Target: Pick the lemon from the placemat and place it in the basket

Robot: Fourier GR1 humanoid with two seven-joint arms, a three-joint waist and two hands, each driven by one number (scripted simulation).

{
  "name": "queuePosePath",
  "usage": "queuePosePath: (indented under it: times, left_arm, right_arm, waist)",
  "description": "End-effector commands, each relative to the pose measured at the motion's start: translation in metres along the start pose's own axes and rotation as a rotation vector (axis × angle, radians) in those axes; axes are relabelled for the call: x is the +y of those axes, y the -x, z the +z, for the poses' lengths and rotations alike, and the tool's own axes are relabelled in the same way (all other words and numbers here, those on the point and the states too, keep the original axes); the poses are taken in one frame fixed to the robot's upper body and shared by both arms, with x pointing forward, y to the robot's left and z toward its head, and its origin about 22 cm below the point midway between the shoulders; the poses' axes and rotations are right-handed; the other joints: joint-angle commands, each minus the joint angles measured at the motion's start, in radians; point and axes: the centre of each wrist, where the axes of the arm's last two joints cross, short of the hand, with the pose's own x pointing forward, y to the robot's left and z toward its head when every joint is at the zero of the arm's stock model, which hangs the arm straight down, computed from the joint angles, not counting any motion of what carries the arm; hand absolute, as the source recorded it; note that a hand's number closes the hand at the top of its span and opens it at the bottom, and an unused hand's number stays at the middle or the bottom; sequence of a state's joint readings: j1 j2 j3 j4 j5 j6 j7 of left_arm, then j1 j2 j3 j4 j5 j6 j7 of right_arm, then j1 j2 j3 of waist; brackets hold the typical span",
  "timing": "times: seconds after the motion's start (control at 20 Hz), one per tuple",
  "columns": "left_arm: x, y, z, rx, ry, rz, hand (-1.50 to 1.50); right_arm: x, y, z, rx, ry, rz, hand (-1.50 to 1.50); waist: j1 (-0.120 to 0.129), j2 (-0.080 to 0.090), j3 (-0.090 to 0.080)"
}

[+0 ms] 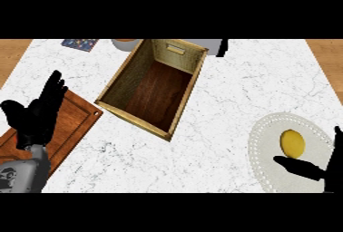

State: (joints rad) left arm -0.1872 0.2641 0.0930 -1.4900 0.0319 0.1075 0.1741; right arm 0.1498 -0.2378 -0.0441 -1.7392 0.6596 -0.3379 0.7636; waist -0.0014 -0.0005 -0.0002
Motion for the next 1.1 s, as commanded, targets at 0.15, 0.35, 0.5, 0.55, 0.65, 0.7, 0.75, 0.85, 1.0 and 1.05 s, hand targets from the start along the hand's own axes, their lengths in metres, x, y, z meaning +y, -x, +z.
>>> queuePosePath:
  times: [0.15, 0.35, 0.5, 0.55, 0.65, 0.7, 0.75, 0.85, 1.0, 1.05]
  left_arm:
    - [0.018, 0.009, 0.002, 0.006, 0.020, -0.010, 0.00]
    - [0.009, -0.007, 0.002, 0.004, -0.002, -0.004, 0.00]
    - [-0.003, 0.004, 0.005, -0.008, -0.009, 0.012, 0.00]
    - [0.002, 0.007, -0.013, -0.024, -0.016, 0.003, 0.00]
    - [0.018, -0.001, -0.004, -0.001, -0.002, -0.020, 0.00]
    - [-0.006, 0.003, 0.004, -0.016, 0.001, -0.009, 0.00]
    - [-0.018, -0.007, -0.003, -0.001, 0.013, -0.009, 0.00]
    - [0.005, 0.003, 0.009, -0.011, 0.004, 0.012, 0.00]
    - [-0.003, 0.009, 0.019, -0.010, 0.009, 0.006, 0.00]
    - [0.002, -0.009, -0.012, -0.009, -0.011, 0.000, 0.00]
  right_arm:
    - [0.011, 0.010, -0.011, 0.040, -0.004, 0.021, -1.50]
    - [0.014, 0.013, -0.022, 0.052, 0.010, 0.065, -1.50]
    - [0.016, 0.007, -0.008, 0.067, 0.003, 0.050, -1.50]
    - [0.035, 0.012, -0.035, 0.052, 0.002, 0.061, -1.50]
    - [0.028, 0.025, -0.026, 0.060, -0.004, 0.059, -1.50]
    - [0.044, 0.000, -0.018, 0.058, -0.002, 0.074, -1.50]
    - [0.028, 0.012, -0.043, 0.063, -0.007, 0.059, -1.50]
    - [0.050, 0.022, -0.024, 0.055, -0.016, 0.091, -1.50]
    - [0.031, 0.027, -0.030, 0.070, -0.021, 0.079, -1.50]
    - [0.046, 0.021, -0.050, 0.063, -0.031, 0.076, -1.50]
  waist:
    - [0.001, 0.000, 0.000]
    - [0.001, 0.000, 0.000]
    - [0.000, 0.000, 0.000]
    - [0.000, 0.001, 0.000]
    - [0.000, 0.000, 0.000]
    - [0.002, 0.000, 0.000]
    - [0.001, 0.000, 0.000]
    - [0.002, 0.000, 0.000]
    - [0.001, 0.000, 0.000]
    - [0.001, 0.001, 0.000]
